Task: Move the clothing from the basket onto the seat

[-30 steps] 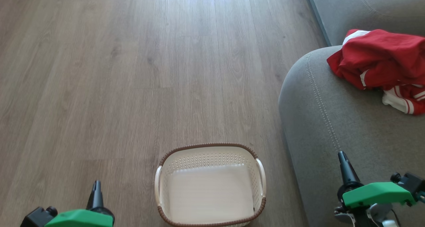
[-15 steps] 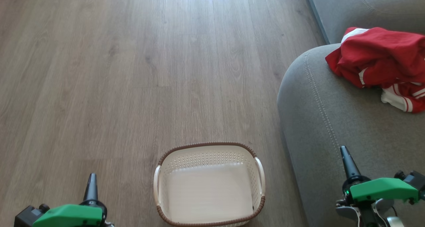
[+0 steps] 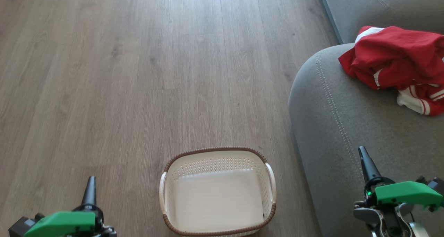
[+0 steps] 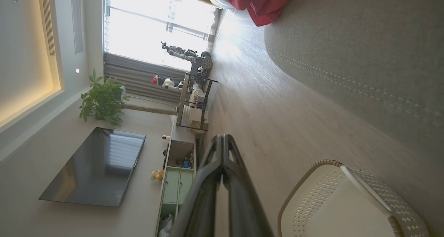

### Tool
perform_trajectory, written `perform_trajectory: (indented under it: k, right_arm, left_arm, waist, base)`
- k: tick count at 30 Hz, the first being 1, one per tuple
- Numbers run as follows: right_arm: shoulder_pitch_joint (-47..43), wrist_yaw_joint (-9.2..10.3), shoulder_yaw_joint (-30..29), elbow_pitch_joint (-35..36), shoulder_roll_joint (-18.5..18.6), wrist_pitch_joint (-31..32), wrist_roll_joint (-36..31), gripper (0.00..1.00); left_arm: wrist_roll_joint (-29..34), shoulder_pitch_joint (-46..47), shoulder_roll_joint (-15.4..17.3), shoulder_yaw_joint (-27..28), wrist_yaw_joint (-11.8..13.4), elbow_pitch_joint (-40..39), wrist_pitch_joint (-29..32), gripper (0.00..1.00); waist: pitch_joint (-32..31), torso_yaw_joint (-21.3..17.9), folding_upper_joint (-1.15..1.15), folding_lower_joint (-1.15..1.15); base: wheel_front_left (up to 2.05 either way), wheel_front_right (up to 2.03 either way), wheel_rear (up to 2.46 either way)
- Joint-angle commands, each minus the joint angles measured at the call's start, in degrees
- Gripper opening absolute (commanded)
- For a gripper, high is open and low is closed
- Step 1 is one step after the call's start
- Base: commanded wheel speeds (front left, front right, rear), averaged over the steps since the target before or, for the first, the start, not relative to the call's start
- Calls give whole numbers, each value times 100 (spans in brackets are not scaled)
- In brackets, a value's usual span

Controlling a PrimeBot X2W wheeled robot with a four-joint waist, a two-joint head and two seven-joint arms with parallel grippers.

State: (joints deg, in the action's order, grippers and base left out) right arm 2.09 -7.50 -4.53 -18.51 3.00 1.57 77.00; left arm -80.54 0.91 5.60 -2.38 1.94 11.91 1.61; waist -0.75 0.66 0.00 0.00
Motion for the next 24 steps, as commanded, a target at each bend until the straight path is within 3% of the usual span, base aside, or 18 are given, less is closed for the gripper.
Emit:
perform_trajectory:
  k: [1,24]
  right_arm:
    - [341,1,73,243,89,39,155,0]
    - [533,1,20,355,169,317,1700,0]
  left_arm:
    - [-103,317,10,248,-65,-218,47,0]
    - [-1211,487,-217,831,-446,-308,420,0]
  waist:
    - [2,-2,0,0]
    - [57,-68,0,0]
  base:
    - [0,0,0]
    - [0,0,0]
